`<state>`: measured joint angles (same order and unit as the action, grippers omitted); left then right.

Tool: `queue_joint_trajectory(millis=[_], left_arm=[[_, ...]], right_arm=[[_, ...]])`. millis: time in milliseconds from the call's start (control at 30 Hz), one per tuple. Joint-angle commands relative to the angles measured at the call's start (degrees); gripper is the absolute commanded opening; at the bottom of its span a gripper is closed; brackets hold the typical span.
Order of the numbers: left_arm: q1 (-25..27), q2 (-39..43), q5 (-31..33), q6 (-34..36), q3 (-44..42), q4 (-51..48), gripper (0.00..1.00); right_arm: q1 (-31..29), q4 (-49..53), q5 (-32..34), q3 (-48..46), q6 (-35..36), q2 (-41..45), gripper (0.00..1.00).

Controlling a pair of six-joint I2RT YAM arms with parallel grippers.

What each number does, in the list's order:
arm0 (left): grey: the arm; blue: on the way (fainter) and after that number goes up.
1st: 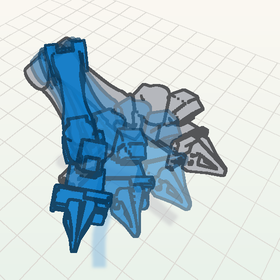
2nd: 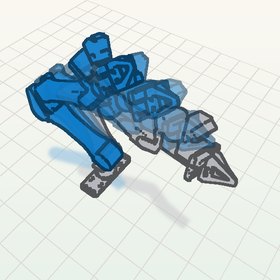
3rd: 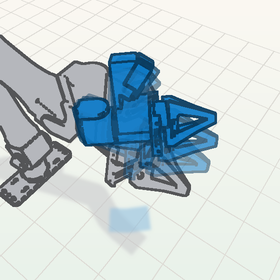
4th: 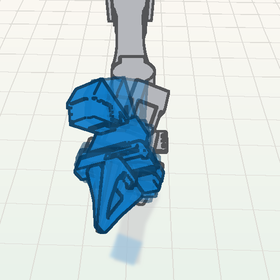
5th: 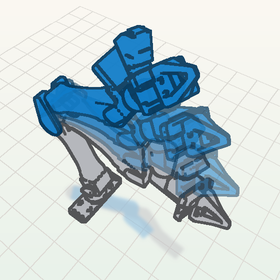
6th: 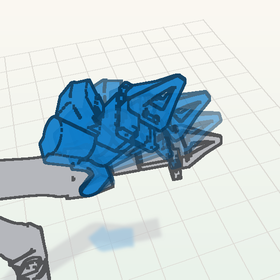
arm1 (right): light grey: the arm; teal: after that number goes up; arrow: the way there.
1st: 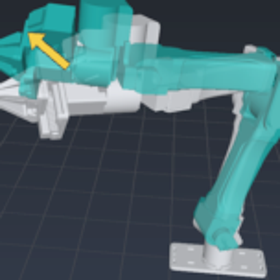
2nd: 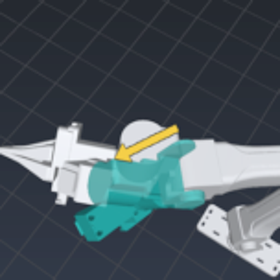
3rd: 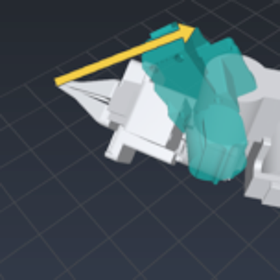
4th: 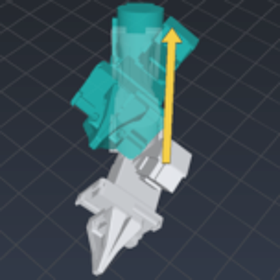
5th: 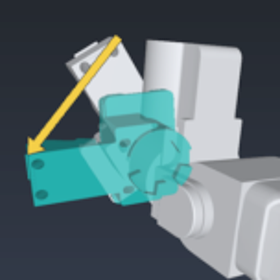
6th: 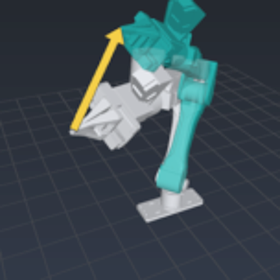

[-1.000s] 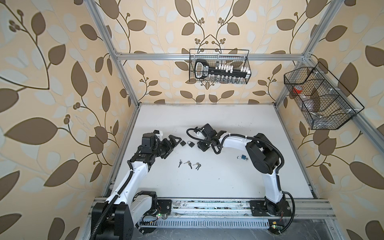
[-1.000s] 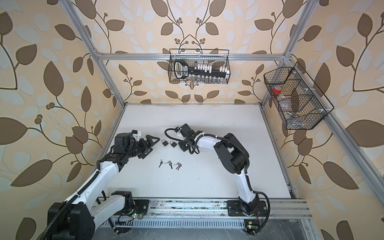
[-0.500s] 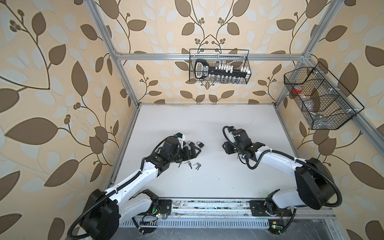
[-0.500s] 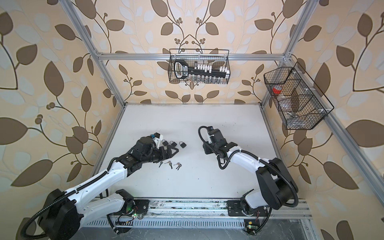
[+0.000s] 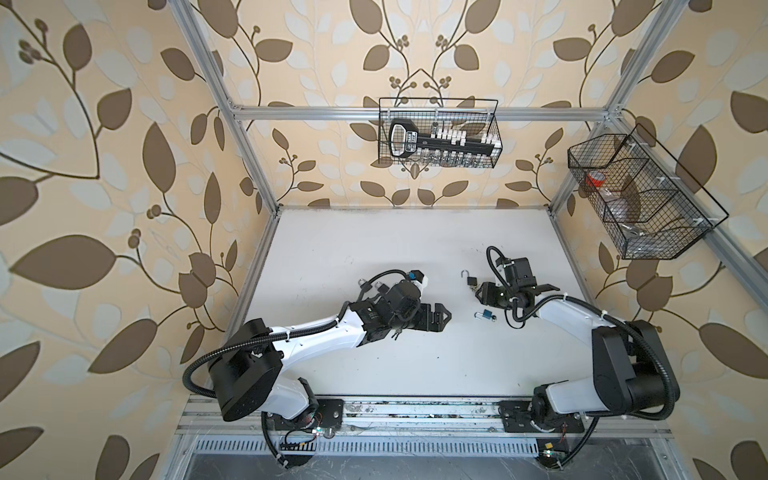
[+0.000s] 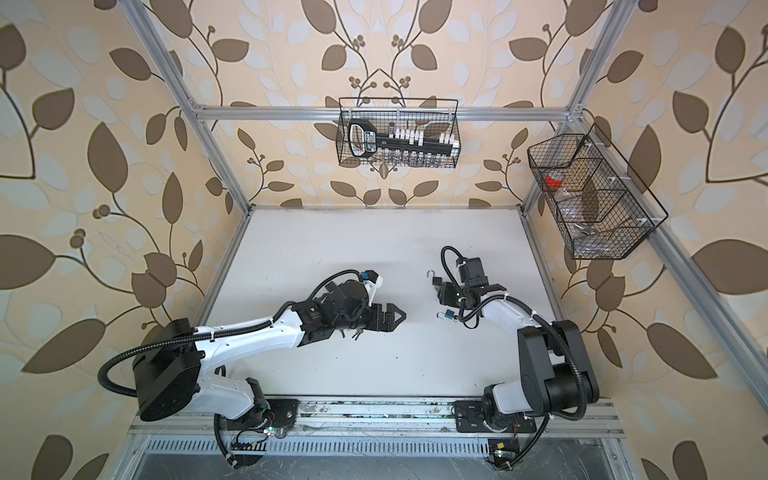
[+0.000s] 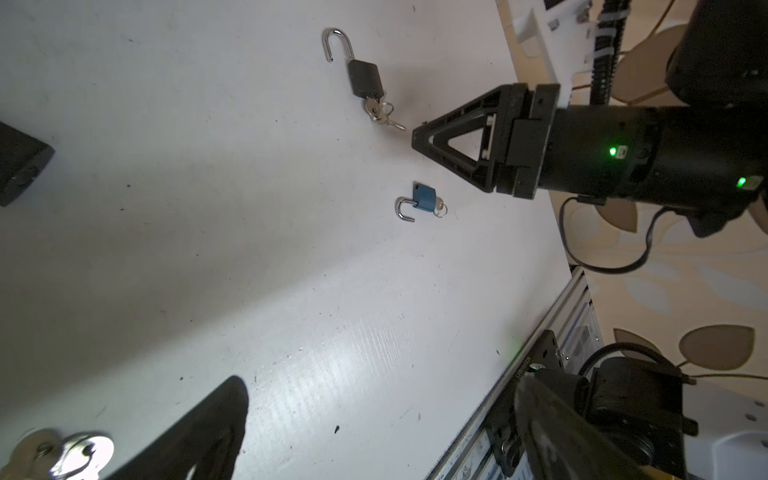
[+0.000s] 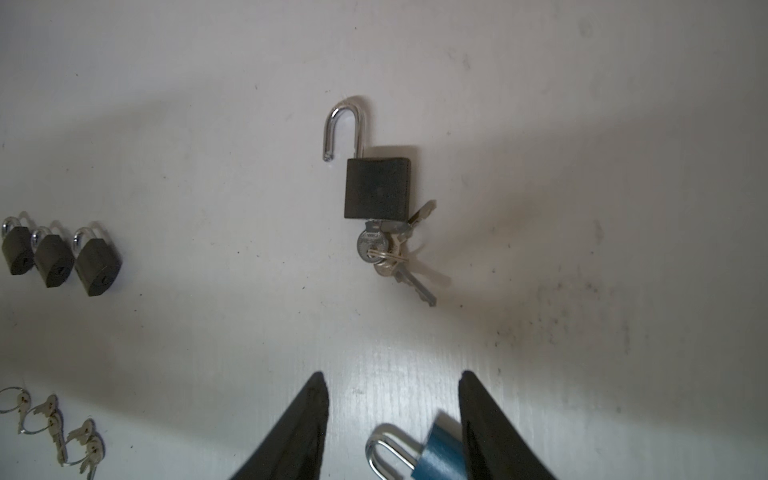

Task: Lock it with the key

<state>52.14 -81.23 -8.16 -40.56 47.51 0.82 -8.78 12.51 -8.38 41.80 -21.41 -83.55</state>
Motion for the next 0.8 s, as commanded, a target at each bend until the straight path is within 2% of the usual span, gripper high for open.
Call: queue_joint_trajectory(millis=[0, 500, 767], left_arm=[[0.16, -0.59, 1.82, 0.92, 1.98, 1.60, 0.99], [0.05, -0.95, 3.62, 0.35, 3.41, 1.82, 0.99], [-1.31, -2.81, 2.83, 0.83, 5.74, 2.16, 0.99]], right_arm=[[0.04, 0.76, 1.65, 4.70, 0.93, -3.46, 0.52], [-5.56, 5.45, 12.26, 18.21, 5.25, -17.50, 0.51], [-5.68, 6.46, 13.47, 20.57, 6.20, -20.05, 0.49]])
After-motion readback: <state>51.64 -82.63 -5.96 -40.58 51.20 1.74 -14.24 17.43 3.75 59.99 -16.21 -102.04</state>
